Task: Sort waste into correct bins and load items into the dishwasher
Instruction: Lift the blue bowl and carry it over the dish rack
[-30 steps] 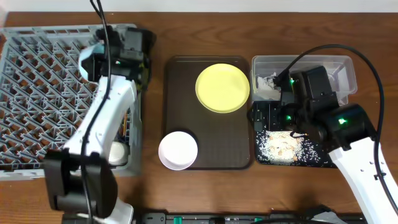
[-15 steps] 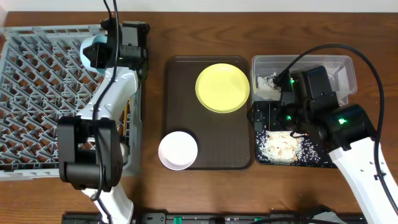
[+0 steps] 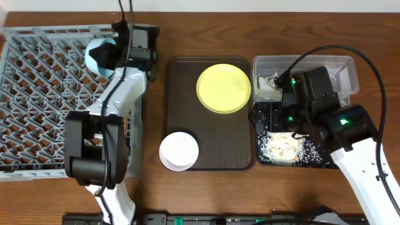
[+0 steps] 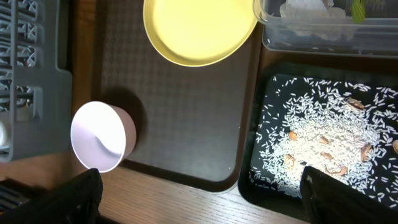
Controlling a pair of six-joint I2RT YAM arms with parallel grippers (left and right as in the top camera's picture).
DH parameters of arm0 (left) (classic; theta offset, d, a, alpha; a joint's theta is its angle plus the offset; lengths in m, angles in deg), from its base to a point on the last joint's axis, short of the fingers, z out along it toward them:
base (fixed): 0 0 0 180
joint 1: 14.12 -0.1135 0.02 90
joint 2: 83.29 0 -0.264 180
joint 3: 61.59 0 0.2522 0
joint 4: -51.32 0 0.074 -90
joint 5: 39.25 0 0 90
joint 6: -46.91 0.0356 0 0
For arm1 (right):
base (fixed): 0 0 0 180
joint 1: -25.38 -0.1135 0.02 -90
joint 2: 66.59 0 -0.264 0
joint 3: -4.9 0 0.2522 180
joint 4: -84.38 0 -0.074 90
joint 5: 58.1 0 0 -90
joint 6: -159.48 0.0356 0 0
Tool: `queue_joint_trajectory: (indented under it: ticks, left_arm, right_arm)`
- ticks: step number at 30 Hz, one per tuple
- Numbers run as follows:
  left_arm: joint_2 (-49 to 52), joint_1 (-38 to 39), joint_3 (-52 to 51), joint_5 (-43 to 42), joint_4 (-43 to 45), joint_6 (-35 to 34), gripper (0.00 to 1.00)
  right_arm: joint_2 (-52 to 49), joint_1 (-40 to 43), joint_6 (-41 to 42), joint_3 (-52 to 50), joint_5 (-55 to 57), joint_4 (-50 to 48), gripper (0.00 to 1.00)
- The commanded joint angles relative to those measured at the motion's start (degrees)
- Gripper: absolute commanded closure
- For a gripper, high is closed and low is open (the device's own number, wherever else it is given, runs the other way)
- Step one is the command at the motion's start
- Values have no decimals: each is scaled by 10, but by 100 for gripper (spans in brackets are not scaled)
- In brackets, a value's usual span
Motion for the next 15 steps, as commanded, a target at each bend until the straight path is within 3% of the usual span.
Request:
queue_joint_trajectory:
  ticks: [1, 5, 6, 9, 12, 15]
  left_arm:
    - [10, 24, 1, 55, -3, 6, 94]
    - [10, 50, 1, 84, -6, 5, 88]
    - [9, 61, 1, 95, -7, 5, 79]
    - [3, 81, 1, 96, -16, 3, 68]
    - [-6, 93, 1, 87, -26, -10, 67]
    - [-13, 94, 1, 75, -57, -43, 75]
  right_arm:
    - [-1, 2, -5, 0, 0, 0, 1]
    - [-1, 2, -5, 0, -1, 2, 1]
    - [-1, 2, -5, 0, -1, 2, 1]
    - [-1, 2, -5, 0, -1, 3, 1]
    - [-1, 2, -4, 0, -1, 4, 1]
    - [-1, 2, -4, 0, -1, 7, 1]
